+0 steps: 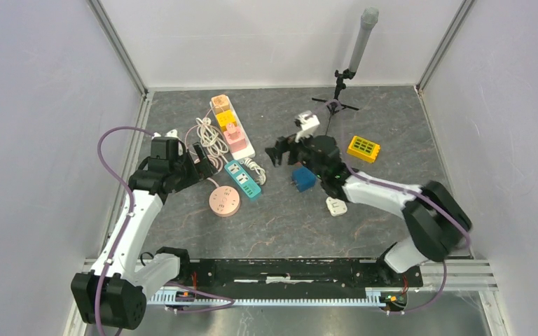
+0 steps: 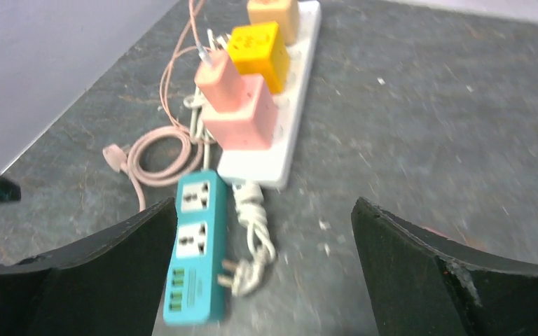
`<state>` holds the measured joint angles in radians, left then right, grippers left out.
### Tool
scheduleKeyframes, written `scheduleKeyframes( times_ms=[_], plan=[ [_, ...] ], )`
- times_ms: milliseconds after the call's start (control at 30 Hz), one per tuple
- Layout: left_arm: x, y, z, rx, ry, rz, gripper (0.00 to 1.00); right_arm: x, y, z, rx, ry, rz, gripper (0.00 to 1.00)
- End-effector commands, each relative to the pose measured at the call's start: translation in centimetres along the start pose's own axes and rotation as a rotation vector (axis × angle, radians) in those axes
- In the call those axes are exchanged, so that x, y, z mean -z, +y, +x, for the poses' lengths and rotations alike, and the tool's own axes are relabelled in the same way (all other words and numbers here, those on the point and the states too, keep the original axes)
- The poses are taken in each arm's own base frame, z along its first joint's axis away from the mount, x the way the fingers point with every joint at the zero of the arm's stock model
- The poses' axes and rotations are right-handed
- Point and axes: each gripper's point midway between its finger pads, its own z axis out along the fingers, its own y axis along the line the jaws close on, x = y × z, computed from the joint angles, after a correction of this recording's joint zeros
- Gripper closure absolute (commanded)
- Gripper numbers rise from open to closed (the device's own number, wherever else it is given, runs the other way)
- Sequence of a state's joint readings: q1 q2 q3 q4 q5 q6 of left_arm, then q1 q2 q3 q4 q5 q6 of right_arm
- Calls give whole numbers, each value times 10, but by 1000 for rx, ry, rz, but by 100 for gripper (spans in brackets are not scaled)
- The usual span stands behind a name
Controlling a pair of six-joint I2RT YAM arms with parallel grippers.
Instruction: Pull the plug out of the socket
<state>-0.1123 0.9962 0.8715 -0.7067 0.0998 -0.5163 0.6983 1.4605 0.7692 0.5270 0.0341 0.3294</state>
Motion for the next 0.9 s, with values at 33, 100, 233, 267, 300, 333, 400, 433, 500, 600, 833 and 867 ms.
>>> scheduleKeyframes(
  times_ms=[33,100,233,267,300,333,400,433,500,600,833,867],
  plan=[
    [5,-2,-21,12,-89,-4,0,-66,37,-44,93,-172,-49,6],
    [6,-2,-19,6,-94,6,0,-87,48,-51,87,-203,-61,7],
    [4,4,-14,1,-98,-8,0,-120,64,-49,83,-237,-63,6],
    [3,6,-13,1,-96,-13,0,-129,67,-46,90,-234,-62,6],
    [2,7,-12,0,-95,-16,0,-137,71,-45,101,-235,-62,7],
    [2,7,-11,2,-93,-19,0,-144,72,-38,115,-228,-52,7],
    [1,7,-12,2,-89,-19,0,-156,73,-32,144,-219,-19,9],
    [1,6,-12,4,-87,-16,0,-164,74,-29,160,-210,-10,10],
    [0,5,-10,3,-80,-9,0,-175,73,-21,175,-188,12,14],
    [-3,6,-8,6,-59,-16,0,-186,69,-7,199,-164,50,21],
    [-9,4,0,16,-10,-5,0,-204,57,14,229,-118,107,48],
    [-9,3,0,17,-7,-2,0,-205,57,13,233,-121,107,55]
  ],
)
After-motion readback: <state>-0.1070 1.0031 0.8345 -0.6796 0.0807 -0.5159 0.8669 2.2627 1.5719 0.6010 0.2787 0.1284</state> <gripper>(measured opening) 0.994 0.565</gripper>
